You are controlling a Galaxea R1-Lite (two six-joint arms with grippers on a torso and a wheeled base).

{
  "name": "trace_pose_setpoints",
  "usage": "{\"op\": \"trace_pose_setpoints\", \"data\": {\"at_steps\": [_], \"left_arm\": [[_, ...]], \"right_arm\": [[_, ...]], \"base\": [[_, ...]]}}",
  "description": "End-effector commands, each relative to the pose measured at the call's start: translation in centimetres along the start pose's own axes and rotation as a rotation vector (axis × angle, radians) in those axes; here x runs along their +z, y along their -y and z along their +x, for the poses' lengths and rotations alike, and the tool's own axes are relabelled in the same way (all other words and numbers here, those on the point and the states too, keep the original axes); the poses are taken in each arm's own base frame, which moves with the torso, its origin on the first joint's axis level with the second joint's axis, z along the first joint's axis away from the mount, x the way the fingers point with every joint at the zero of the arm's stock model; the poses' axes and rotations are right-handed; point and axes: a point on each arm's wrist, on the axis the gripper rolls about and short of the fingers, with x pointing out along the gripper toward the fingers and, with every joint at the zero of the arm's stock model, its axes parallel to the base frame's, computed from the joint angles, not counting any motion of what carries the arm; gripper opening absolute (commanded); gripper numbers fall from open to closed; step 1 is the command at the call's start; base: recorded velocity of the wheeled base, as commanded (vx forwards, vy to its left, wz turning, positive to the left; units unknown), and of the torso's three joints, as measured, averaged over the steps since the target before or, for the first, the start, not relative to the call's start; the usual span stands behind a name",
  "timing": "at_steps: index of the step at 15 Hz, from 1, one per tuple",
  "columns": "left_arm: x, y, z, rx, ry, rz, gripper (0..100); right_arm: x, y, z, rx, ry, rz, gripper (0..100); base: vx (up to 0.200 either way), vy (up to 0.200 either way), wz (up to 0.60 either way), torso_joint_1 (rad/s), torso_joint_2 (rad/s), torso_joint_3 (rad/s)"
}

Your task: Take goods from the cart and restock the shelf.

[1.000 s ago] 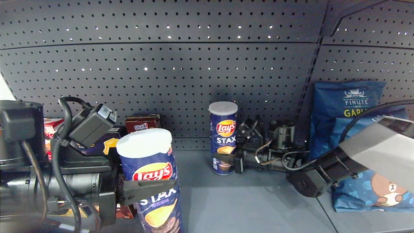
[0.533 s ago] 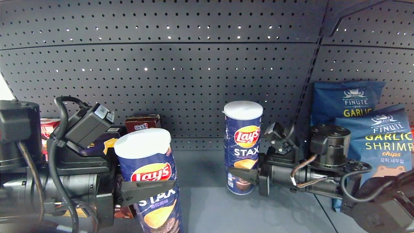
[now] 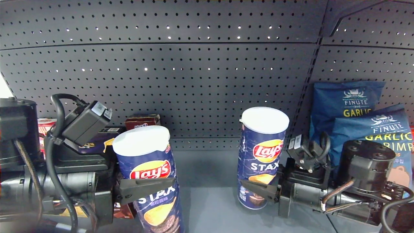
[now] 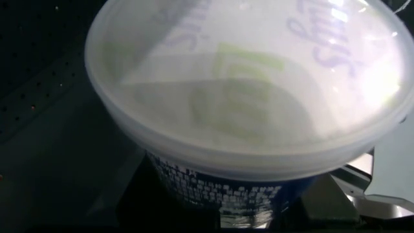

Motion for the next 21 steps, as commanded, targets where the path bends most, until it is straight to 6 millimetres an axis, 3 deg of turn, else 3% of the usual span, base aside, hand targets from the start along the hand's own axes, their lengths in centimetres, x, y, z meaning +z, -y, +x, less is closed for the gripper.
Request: {"op": "trace_pose_setpoints", "data": {"at_steps": [1, 11, 21], "left_arm": [[0.4, 0.0, 0.1, -0.001, 0.010, 0.012, 0], [0.5, 0.0, 0.0, 0.002, 0.012, 0.012, 0], [0.6, 0.0, 0.0, 0.003, 0.013, 0.013, 0]], "right_arm": [[-1.4, -0.3, 0.0, 0.024, -0.029, 0.012, 0], [-3.1, -1.3, 2.0, 0.081, -0.056, 0.025, 0], [-4.4, -0.8, 3.1, 0.076, -0.054, 0.036, 0]], "base": [[0.000, 0.000, 0.00, 0.000, 0.00, 0.000], [0.000, 0.000, 0.00, 0.000, 0.00, 0.000], [0.000, 0.000, 0.00, 0.000, 0.00, 0.000]]}}
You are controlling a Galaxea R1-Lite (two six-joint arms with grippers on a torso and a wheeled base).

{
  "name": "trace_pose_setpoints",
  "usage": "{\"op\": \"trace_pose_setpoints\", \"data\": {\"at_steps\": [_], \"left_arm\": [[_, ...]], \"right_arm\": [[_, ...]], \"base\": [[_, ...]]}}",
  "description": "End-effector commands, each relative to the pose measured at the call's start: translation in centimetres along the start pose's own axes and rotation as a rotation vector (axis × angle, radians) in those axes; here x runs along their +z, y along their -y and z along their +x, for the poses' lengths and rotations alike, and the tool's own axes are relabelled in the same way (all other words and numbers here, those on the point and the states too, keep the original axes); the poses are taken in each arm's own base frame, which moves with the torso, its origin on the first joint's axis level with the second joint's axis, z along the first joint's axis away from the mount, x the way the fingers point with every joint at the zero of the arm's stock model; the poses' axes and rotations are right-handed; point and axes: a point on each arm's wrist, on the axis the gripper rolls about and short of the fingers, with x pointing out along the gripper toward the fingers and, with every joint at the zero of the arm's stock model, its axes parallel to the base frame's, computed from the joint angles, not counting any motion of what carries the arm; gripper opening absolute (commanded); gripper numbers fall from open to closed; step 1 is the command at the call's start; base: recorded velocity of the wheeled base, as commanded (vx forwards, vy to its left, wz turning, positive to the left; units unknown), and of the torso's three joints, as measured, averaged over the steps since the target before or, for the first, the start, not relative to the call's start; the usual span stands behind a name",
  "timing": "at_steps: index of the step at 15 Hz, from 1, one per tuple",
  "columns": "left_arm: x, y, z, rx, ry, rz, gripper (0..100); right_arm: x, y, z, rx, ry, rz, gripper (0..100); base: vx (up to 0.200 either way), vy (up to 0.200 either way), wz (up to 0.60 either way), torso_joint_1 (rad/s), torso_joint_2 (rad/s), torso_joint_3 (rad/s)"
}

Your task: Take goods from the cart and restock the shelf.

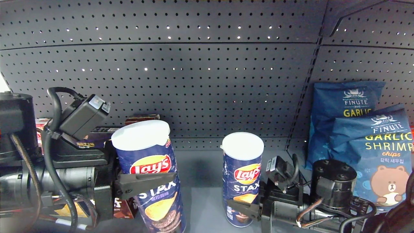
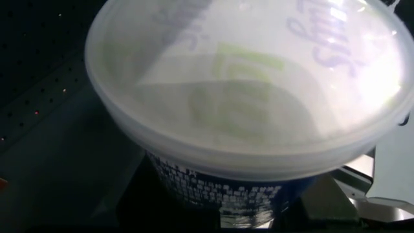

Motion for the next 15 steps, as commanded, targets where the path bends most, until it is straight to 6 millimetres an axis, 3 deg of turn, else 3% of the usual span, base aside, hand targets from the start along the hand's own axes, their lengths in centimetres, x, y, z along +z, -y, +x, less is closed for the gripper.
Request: {"op": "trace_pose_setpoints", "data": {"at_steps": [1, 14, 15], "left_arm": [[-0.04, -0.01, 0.06, -0.001, -0.002, -0.001, 0], [-0.19, -0.03, 0.05, 0.000, -0.006, -0.005, 0], [-0.19, -0.03, 0.05, 0.000, -0.006, -0.005, 0]], "right_arm": [[-0.24, 0.16, 0.27, 0.000, -0.005, 0.004, 0], [-0.95, 0.29, 0.77, 0.003, -0.010, 0.003, 0], [-1.01, 0.27, 0.73, 0.005, -0.012, 0.001, 100]], "base": [[0.000, 0.000, 0.00, 0.000, 0.00, 0.000], [0.000, 0.000, 0.00, 0.000, 0.00, 0.000], [0.000, 0.000, 0.00, 0.000, 0.00, 0.000]]}}
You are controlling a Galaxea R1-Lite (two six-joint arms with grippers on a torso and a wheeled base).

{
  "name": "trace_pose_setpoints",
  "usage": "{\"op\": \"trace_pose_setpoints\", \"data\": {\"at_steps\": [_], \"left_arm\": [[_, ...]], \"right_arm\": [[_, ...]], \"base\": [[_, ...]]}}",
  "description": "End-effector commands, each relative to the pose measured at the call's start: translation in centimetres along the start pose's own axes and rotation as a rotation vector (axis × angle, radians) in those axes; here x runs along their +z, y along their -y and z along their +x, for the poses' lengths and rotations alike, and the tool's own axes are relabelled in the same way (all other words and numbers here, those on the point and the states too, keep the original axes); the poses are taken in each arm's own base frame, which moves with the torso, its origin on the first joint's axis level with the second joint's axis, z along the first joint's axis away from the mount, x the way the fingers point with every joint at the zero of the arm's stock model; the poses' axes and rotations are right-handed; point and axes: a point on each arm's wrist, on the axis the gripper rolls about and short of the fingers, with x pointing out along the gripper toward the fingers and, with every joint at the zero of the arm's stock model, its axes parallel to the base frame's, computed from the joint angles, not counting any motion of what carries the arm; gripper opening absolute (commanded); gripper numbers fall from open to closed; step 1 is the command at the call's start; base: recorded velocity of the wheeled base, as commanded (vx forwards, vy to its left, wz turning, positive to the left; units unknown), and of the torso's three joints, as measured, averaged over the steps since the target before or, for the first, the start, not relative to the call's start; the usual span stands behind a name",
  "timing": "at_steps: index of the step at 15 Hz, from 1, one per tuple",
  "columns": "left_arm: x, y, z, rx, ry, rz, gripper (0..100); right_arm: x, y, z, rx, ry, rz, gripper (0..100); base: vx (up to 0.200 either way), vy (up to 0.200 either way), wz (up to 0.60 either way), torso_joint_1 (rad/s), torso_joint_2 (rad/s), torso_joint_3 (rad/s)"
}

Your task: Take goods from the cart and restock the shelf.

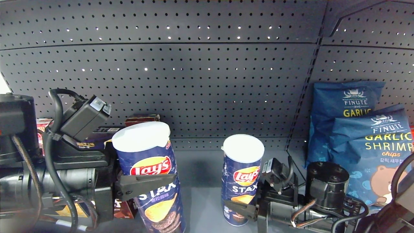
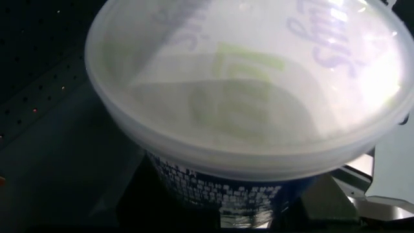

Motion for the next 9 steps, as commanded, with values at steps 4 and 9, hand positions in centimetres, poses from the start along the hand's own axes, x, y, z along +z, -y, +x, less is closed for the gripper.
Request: {"op": "trace_pose_setpoints", "data": {"at_steps": [4, 9], "left_arm": [[0.0, 0.0, 0.0, 0.000, 0.000, 0.000, 0], [0.2, 0.1, 0.0, 0.023, 0.002, 0.007, 0]], "right_arm": [[-0.3, -0.3, -0.7, -0.005, 0.002, -0.005, 100], [0.6, -2.0, -6.0, -0.032, 0.079, -0.036, 100]], "base": [[0.000, 0.000, 0.00, 0.000, 0.00, 0.000], [0.000, 0.000, 0.00, 0.000, 0.00, 0.000]]}}
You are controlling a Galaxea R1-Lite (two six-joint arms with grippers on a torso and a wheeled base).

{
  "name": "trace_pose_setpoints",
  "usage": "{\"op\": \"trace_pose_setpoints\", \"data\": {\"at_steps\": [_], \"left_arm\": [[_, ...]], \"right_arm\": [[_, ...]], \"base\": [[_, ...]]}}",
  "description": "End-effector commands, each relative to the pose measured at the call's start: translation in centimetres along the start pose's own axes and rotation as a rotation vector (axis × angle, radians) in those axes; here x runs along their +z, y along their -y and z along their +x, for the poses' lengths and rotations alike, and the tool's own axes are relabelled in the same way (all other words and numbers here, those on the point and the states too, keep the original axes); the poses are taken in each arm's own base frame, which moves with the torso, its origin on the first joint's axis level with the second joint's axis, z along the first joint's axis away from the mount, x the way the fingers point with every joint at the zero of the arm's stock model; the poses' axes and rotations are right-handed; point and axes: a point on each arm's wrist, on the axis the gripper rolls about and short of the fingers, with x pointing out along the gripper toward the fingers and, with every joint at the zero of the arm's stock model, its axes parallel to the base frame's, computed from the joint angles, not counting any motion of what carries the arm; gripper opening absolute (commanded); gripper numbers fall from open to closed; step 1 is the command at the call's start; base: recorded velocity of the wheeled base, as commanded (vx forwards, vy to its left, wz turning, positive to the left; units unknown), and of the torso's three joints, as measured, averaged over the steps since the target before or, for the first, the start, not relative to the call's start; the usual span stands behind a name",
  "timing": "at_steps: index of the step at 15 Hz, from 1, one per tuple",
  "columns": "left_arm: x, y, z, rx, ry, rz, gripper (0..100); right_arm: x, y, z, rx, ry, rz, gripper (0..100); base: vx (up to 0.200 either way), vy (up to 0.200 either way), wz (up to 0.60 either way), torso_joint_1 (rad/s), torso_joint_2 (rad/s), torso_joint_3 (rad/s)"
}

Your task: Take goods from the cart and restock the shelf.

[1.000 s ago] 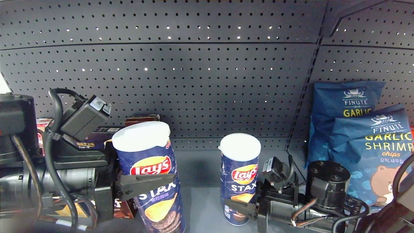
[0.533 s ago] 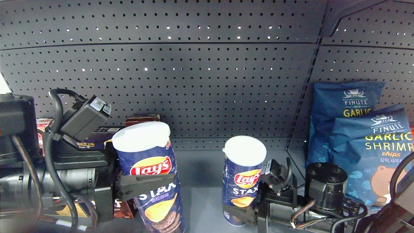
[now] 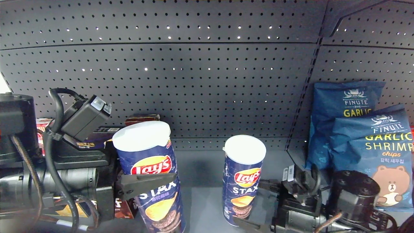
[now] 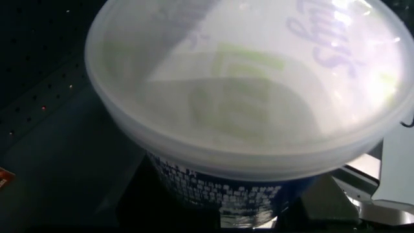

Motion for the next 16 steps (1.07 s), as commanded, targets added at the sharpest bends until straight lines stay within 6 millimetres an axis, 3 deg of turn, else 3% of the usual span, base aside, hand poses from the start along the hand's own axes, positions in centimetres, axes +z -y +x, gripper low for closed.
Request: {"op": "trace_pose_setpoints", "data": {"at_steps": [1, 4, 5, 7, 10, 13, 15, 16], "left_arm": [[0.0, 0.0, 0.0, 0.012, 0.000, 0.003, 0], [-0.1, 0.4, 0.3, 0.022, -0.007, 0.007, 0], [0.2, 0.7, 0.1, 0.025, 0.002, 0.018, 0], [0.4, 0.7, 0.0, 0.028, 0.009, 0.023, 0], [0.2, 0.8, 0.0, 0.030, 0.005, 0.020, 0], [0.4, 0.7, 0.0, 0.034, 0.009, 0.023, 0], [0.3, 0.7, 0.0, 0.034, 0.006, 0.021, 0], [0.3, 0.7, 0.0, 0.034, 0.006, 0.021, 0]], "right_arm": [[1.6, -1.6, -3.7, -0.005, 0.062, -0.029, 100], [3.5, -2.6, -7.5, -0.096, 0.165, -0.071, 100], [4.0, -2.4, -10.0, -0.228, 0.204, -0.084, 100], [4.5, -1.7, -13.0, -0.389, 0.231, -0.101, 100], [3.5, -2.3, -16.9, -0.686, 0.138, -0.040, 100], [2.0, -5.0, -19.5, -0.787, 0.079, -0.001, 100], [-0.5, -7.8, -21.8, -0.891, 0.025, 0.033, 100], [-1.0, -8.2, -22.1, -0.898, 0.020, 0.038, 100]], "base": [[0.000, 0.000, 0.00, 0.000, 0.00, 0.000], [0.000, 0.000, 0.00, 0.000, 0.00, 0.000], [0.000, 0.000, 0.00, 0.000, 0.00, 0.000], [0.000, 0.000, 0.00, 0.000, 0.00, 0.000], [0.000, 0.000, 0.00, 0.000, 0.00, 0.000], [0.000, 0.000, 0.00, 0.000, 0.00, 0.000], [0.000, 0.000, 0.00, 0.000, 0.00, 0.000], [0.000, 0.000, 0.00, 0.000, 0.00, 0.000]]}}
